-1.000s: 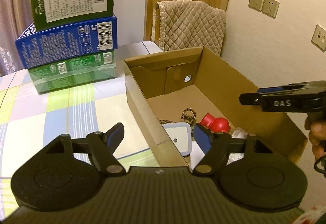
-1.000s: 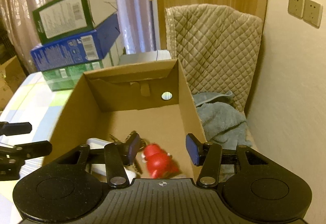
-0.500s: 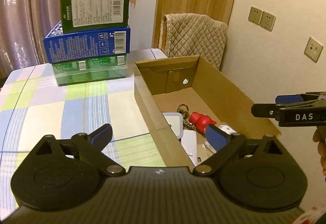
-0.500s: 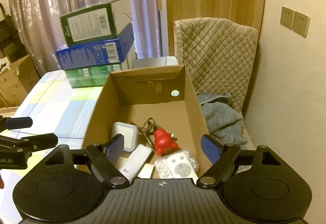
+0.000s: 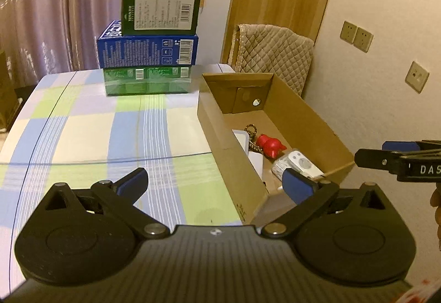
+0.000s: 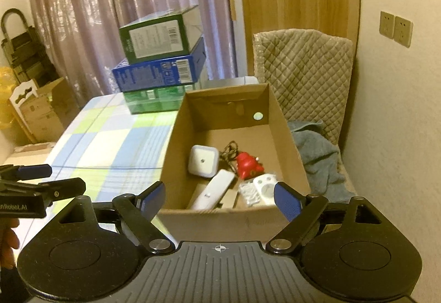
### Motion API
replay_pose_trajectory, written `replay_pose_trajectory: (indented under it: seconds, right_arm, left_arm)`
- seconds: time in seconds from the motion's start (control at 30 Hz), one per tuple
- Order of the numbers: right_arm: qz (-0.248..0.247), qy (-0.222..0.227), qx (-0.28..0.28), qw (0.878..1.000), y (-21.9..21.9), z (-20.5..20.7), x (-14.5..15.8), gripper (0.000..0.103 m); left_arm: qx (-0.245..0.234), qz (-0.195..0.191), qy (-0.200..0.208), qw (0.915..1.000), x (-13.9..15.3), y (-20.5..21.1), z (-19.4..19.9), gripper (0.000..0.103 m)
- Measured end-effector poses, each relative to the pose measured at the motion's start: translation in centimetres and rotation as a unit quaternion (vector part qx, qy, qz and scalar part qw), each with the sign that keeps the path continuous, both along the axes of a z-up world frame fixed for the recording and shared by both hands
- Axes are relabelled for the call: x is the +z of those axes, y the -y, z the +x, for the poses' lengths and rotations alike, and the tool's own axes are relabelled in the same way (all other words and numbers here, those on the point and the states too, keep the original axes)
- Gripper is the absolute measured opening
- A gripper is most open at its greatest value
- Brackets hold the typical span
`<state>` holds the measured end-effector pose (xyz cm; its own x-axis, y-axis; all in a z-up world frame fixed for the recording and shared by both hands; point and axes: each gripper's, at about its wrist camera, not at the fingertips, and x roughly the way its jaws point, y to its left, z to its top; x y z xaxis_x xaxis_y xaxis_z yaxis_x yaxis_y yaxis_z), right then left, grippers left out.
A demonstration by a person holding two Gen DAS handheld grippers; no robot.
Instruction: Organize rigid objects
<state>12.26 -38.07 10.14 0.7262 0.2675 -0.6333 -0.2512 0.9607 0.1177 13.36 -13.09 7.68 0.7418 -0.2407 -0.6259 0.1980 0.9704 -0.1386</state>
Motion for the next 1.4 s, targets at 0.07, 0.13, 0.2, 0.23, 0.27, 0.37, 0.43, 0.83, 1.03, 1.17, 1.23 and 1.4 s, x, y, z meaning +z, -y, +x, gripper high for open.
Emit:
replay_pose_trajectory:
  seconds: [0.07,0.13,0.2,0.23,0.27,0.37,0.43,0.83,1.03,1.17,1.23,1.4]
  right_arm:
    - [-0.002,0.010,-0.004,1.000,0.0,-1.4,0.3,0.083]
    - [0.001,0.014,-0.012,1.000,0.2,-2.6,0.4,0.083]
    - [0.002,0.016,-0.015,1.000,0.2,-3.8,0.4,0.083]
    - [0.003,0.017,-0.017,1.000,0.2,-4.4,0.3,0.083]
    - [0.003,0.018,-0.018,1.000,0.2,-4.9,0.2,0.083]
    - [0.003,0.017,-0.023,1.000,0.0,-6.3,-0.1,0.083]
    - [-0.003,0.019,-0.024,1.000,-0.4,-7.2,-0.3,0.083]
    - [0.003,0.016,-0.019,1.000,-1.4,-11.0,-1.0,0.083]
    - [0.004,0.013,-0.013,1.000,-2.3,-12.7,-1.1,0.083]
    - [-0.006,0.011,-0.006,1.000,-3.0,-13.2,-1.4,0.083]
    - [-0.004,0.008,-0.009,1.000,-3.0,-13.2,-1.6,0.083]
    - [-0.005,0.004,-0.013,1.000,-2.8,-13.2,-2.0,0.083]
  left_arm:
    - [0.016,-0.001,0.003,0.9999,0.3,-0.5,-1.3,0.102]
    - [0.029,0.002,0.008,0.9995,0.4,-0.8,-2.7,0.101]
    - [0.037,-0.001,0.006,0.9993,0.4,-1.1,-4.0,0.101]
    - [0.038,-0.004,0.004,0.9993,0.4,-1.2,-4.6,0.101]
    - [0.037,-0.007,0.002,0.9993,0.3,-1.2,-5.1,0.101]
    - [0.036,-0.015,-0.001,0.9992,0.2,-1.2,-7.1,0.101]
    - [0.041,-0.016,0.000,0.9990,0.1,-1.3,-8.2,0.101]
    - [0.055,-0.022,-0.019,0.9981,-0.8,-1.2,-11.4,0.102]
    - [0.055,-0.009,-0.017,0.9983,-0.9,-0.8,-12.0,0.102]
    - [0.056,-0.005,-0.019,0.9983,-1.1,-0.6,-12.3,0.102]
    - [0.055,-0.004,-0.020,0.9983,-1.2,-0.4,-12.4,0.102]
    - [0.048,0.001,-0.020,0.9986,-1.5,0.0,-12.6,0.102]
